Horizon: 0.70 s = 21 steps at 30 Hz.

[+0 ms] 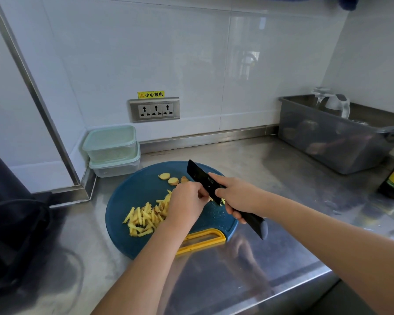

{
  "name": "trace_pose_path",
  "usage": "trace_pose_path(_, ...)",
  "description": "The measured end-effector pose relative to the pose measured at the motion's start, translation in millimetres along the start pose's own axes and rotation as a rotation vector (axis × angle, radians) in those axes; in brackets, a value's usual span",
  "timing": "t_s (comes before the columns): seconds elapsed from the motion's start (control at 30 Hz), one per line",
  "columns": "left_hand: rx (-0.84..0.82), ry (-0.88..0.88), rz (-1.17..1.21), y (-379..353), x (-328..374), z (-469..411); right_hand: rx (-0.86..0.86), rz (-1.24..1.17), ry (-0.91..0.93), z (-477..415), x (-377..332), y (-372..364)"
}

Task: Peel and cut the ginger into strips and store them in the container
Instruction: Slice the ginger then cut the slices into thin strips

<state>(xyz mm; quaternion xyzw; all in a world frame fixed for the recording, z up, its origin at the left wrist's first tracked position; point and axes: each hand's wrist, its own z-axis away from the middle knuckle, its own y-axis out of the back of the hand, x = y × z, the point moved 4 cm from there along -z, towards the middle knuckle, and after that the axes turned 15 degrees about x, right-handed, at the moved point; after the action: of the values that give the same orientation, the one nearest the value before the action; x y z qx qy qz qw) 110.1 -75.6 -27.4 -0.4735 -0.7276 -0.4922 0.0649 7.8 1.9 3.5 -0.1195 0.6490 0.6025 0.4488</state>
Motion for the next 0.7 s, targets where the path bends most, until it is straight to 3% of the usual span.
trace_pose_path(0.7,0.046,0.017,0.059,3.5,2.8,1.1,0.066,0.154,0.064,4.4,-0.7,-9.6)
